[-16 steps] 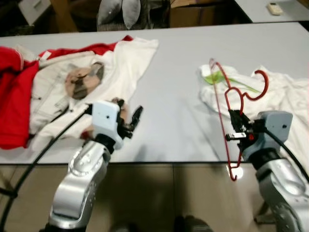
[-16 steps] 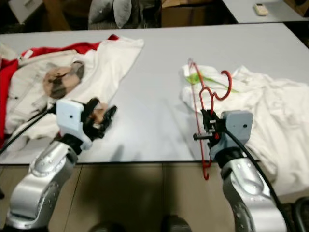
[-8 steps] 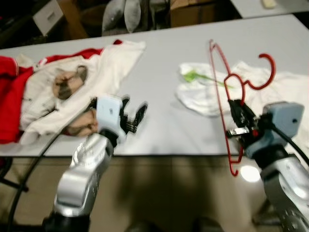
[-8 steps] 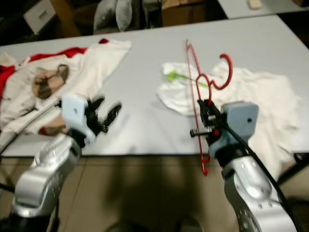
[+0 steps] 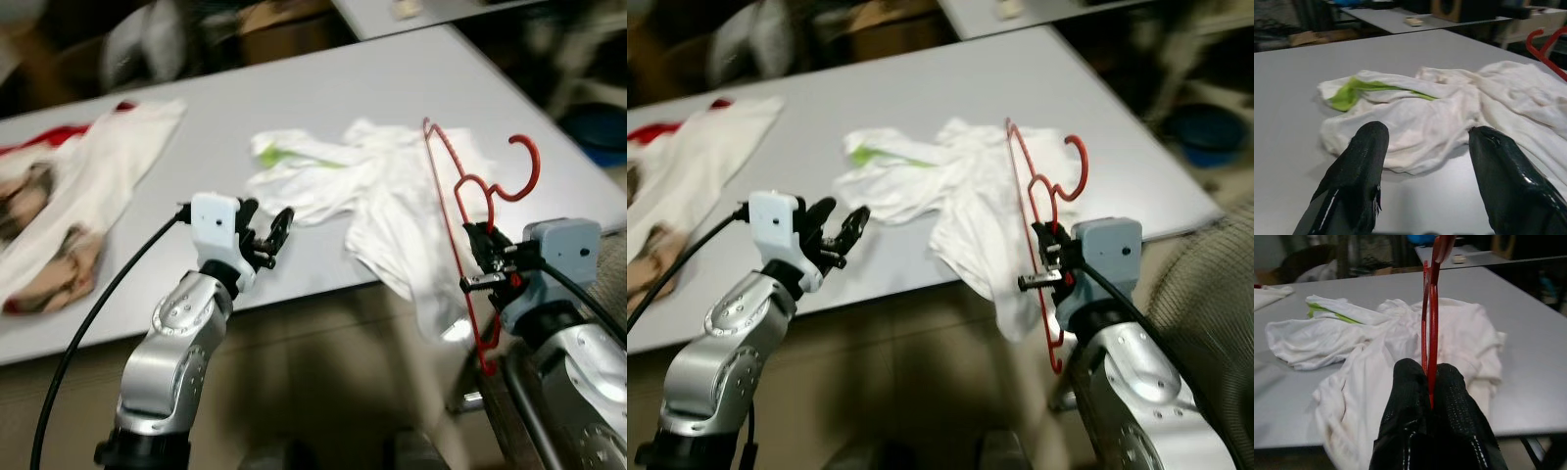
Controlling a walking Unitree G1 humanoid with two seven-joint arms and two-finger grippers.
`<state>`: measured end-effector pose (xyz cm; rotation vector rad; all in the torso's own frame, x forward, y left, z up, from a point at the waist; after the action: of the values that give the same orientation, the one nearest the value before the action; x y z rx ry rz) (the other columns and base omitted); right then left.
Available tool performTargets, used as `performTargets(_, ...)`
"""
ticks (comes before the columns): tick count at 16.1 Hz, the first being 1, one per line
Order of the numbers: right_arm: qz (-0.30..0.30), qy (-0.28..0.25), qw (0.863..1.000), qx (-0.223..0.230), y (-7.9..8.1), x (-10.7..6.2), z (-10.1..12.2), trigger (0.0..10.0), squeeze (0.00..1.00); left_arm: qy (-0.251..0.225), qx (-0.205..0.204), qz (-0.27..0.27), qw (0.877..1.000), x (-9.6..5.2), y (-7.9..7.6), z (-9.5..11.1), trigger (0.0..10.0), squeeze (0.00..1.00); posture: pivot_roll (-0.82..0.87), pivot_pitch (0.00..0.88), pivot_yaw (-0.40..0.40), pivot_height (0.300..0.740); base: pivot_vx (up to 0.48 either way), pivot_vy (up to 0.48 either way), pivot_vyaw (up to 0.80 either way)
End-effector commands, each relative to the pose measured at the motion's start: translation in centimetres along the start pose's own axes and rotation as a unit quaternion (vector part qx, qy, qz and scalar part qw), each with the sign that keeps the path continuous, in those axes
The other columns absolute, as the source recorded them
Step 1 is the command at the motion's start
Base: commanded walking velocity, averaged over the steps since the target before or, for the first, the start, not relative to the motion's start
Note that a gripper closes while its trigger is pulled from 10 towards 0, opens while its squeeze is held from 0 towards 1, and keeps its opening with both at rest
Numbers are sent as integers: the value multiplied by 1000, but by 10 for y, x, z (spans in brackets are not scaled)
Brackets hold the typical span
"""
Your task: Hang hanger
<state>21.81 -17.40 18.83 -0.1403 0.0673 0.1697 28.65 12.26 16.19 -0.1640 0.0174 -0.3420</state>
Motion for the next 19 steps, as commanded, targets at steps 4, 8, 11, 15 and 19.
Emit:
performTargets(4,19,2,1000,6,-1,-2,-7,10000,0,-3,45,48,998,-10,13,5,10000,90,-151,151,59,740,0,321,-400)
performTargets(8,-4,18,1000,-8,-4,1,-16,10000,0,-3,28,33,999,-11,10,4,10000,0,-160,151,98,740,0,-327,0)
performTargets(11,-29,7,999,-37,-13,-3,-14,10000,0,-2,39,9,999,-8,-1,-3,10000,0,-178,155,118,740,0,0,0)
performTargets(15,-44,-28,998,-46,-12,0,-5,10000,0,-6,-23,-6,1000,-7,-5,-4,10000,1000,-186,155,124,740,0,0,0)
performTargets(19,-21,-42,998,-43,-6,4,0,10000,0,-26,-9,-8,1000,-8,-3,0,10000,1000,-186,152,115,740,240,0,-581)
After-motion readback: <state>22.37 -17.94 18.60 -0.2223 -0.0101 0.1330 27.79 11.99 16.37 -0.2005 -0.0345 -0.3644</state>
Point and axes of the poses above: a point about 5 cm out from each wrist's last joint towards the gripper, its own x axis pointing out of the wrist towards the gripper, its own z axis along the axis of the wrist's last joint, y = z × x, the point moved 1 cm from there along x, pointing out of the wrist towards the gripper, and after that the axes turned 4 degrees about -x, right-handed, at the moved point
